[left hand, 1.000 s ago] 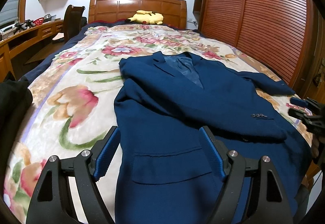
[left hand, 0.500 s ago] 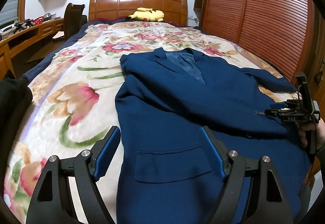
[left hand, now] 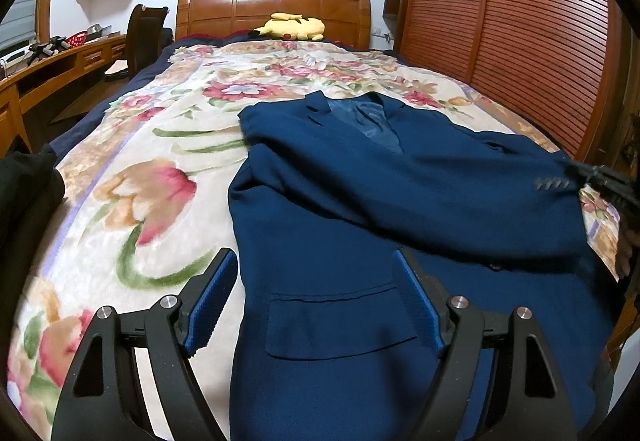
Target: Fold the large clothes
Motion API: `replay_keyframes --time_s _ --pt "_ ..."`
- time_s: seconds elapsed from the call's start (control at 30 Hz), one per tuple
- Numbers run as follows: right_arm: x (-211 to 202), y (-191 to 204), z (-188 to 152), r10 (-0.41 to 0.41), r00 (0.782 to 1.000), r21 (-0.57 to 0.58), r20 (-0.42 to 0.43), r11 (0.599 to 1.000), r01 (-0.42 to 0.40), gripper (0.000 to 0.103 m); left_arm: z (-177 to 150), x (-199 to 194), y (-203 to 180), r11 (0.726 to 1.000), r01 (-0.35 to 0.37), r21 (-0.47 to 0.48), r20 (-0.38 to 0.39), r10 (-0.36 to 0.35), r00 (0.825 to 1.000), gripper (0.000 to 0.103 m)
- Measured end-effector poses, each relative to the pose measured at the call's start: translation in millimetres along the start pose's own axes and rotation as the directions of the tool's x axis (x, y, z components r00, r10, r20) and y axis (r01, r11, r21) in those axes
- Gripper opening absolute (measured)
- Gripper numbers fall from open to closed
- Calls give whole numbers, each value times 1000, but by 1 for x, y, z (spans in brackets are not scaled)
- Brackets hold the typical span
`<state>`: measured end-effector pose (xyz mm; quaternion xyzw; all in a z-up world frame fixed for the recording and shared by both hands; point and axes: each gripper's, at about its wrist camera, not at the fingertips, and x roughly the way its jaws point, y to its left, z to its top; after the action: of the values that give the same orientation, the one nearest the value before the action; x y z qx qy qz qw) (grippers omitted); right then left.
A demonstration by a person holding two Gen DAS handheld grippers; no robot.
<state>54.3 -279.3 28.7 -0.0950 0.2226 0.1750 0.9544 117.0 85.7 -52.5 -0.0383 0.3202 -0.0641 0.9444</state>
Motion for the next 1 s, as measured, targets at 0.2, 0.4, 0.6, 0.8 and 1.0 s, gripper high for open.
replay_keyframes --time_s 0.2,0.4,0.6,0.8,1.0 --pt "11 -28 -29 -168 969 31 -179 984 176 6 -1 1 1 1000 -2 -1 2 2 1000 80" --pt "11 -26 -41 -139 971 29 -194 989 148 12 -2 0 1 1000 -4 1 2 4 1000 80" --pt "7 -26 -36 -165 974 34 -153 984 172 60 2 -3 0 1000 0 2 23 -1 1000 80" --pt "6 -29 -39 -159 978 78 -136 982 170 61 7 -9 -20 999 -7 48 75 3 997 81" --pt "13 -43 -44 -186 971 98 -150 974 202 61 10 -11 -43 995 30 100 97 -40 995 103"
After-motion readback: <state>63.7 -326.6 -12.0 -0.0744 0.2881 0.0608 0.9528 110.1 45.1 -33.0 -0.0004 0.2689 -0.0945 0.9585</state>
